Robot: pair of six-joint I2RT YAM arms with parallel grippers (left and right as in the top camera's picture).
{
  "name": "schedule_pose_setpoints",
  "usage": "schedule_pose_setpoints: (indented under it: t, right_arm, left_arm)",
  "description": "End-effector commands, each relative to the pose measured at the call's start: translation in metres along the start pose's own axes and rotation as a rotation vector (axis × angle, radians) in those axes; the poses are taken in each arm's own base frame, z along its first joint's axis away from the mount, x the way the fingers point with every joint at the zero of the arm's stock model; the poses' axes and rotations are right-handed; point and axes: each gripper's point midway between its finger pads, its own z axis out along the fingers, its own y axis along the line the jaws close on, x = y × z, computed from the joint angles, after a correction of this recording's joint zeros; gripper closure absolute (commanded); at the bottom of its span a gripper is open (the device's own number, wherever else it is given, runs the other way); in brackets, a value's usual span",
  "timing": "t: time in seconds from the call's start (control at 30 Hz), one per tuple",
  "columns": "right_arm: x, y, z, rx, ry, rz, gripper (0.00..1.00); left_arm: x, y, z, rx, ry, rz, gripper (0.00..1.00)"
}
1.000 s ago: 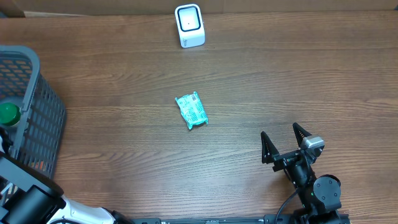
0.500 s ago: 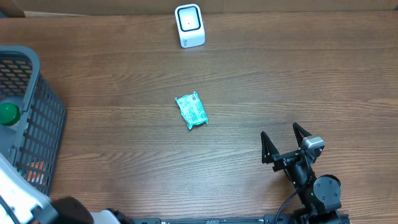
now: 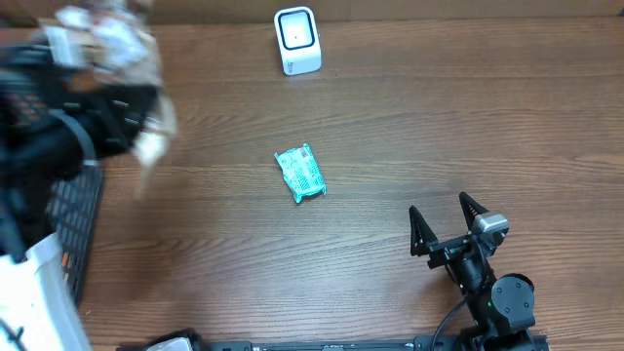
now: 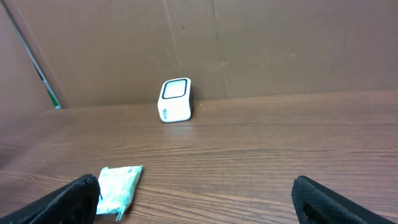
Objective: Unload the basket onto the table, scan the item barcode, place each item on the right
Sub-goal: 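Grasp the clear brown-labelled bag and place it beside the green packet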
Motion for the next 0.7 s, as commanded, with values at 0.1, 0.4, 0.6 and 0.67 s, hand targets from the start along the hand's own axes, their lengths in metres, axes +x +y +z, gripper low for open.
schedule_pose_setpoints:
  t: [0.1, 0.4, 0.6, 0.67]
  right_arm:
    - [0.002, 0.001, 0.000, -0.003, -0.003, -0.005, 0.00]
    - [0.002, 0.001, 0.000, -0.003, -0.003, -0.005, 0.00]
    - [0.002, 0.000, 0.000, -0.002, -0.003, -0.005, 0.00]
    - [0.002, 0.001, 0.000, -0.003, -0.003, -0.005, 0.00]
  left_arm:
    - [0.121, 0.028, 0.134, 0.094, 0.405, -0.070, 0.96]
    - [0.203, 0.071, 0.211, 0.249, 0.435, -0.389, 0.96]
    - [0.225, 0.100, 0.227, 0.167, 0.395, -0.498, 0.93]
    - [0.229, 0.109, 0.228, 0.116, 0.389, -0.497, 0.62]
